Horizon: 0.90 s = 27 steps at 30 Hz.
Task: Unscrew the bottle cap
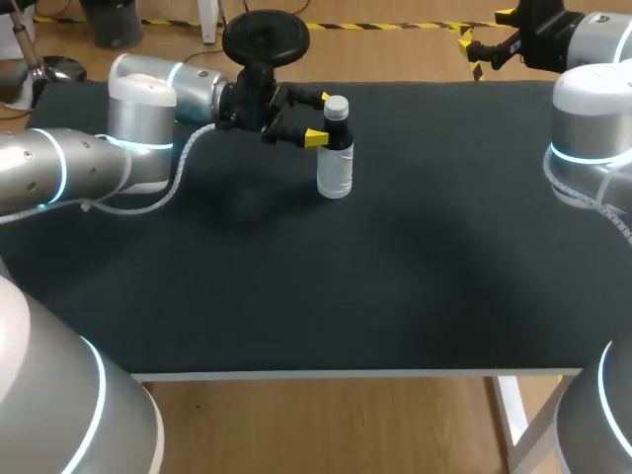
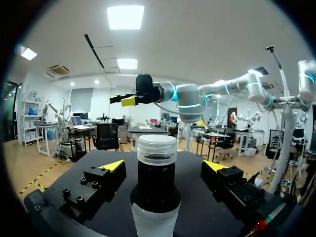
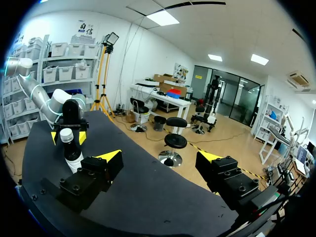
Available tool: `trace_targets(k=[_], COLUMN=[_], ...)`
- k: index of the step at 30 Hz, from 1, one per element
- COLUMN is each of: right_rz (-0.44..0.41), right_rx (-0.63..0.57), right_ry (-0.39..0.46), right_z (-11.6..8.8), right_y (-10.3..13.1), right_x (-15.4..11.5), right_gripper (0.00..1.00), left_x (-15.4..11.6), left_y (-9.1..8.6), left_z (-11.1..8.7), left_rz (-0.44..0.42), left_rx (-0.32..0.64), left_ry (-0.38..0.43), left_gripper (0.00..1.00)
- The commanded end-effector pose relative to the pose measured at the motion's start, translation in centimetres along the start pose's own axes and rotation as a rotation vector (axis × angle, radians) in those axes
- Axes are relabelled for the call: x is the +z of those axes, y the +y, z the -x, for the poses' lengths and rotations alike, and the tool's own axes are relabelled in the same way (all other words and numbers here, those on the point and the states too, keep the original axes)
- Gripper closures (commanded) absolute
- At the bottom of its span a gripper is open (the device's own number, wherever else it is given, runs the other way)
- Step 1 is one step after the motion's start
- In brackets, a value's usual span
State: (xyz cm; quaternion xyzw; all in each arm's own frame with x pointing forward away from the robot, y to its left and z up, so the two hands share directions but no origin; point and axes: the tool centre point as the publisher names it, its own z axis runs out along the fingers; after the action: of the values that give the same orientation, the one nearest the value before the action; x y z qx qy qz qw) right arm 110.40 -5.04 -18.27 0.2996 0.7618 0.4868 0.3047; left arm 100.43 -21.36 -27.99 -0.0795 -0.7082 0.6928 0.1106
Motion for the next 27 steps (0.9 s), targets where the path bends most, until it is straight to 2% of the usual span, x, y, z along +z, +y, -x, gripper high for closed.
trace_targets(k=[1,27], right_rz=[0.0,0.0], right_rx=[0.0,0.0], right_ry=[0.0,0.0], right_z=[0.0,0.0], right_y=[0.0,0.0], right_x=[0.0,0.0], right_gripper=[0.0,0.0], left_x=[0.3,1.9], left_y=[0.5,0.9], left_z=[0.7,0.7], left_rz=[-0.009,-0.024], left_rx=[0.0,0.001], left_ry=[0.024,0.083], left_gripper=[0.0,0.0])
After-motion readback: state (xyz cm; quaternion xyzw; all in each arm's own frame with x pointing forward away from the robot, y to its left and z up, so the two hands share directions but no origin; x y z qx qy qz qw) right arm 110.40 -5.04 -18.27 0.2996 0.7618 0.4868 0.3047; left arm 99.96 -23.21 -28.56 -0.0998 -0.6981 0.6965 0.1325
